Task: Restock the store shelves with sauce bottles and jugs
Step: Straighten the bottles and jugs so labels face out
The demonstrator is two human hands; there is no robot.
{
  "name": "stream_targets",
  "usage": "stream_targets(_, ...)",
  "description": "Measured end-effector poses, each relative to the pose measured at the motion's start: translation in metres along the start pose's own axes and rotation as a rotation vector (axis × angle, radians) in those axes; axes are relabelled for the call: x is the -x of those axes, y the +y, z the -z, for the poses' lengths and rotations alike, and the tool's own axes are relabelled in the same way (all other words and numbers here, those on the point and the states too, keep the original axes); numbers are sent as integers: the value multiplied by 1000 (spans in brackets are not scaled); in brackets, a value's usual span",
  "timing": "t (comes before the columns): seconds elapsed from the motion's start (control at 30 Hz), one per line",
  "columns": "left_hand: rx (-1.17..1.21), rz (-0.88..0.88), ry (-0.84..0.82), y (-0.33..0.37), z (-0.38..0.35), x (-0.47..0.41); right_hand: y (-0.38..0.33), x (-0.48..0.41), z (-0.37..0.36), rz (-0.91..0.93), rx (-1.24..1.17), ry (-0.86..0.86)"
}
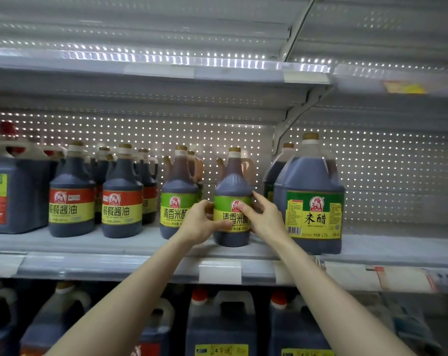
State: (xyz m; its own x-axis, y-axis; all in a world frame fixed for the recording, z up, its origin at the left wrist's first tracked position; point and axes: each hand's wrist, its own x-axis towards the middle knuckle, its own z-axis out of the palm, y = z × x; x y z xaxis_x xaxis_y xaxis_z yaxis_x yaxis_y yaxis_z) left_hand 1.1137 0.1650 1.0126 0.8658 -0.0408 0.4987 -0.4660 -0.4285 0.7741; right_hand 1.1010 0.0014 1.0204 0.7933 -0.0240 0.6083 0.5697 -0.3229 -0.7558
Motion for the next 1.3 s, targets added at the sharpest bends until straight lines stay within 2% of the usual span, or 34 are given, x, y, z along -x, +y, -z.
stream_targets(0.33,-2,2,-8,-6,-2,-14,12,-12,-8,-2,-24,-6)
stream_targets(0.8,118,0,-46,-15,-5,-17,21,-15,-15,-6,-79,19)
stream_targets(1.3,17,-48,0,-14,-6,-17,23,-16,-16,-81,-138,-38)
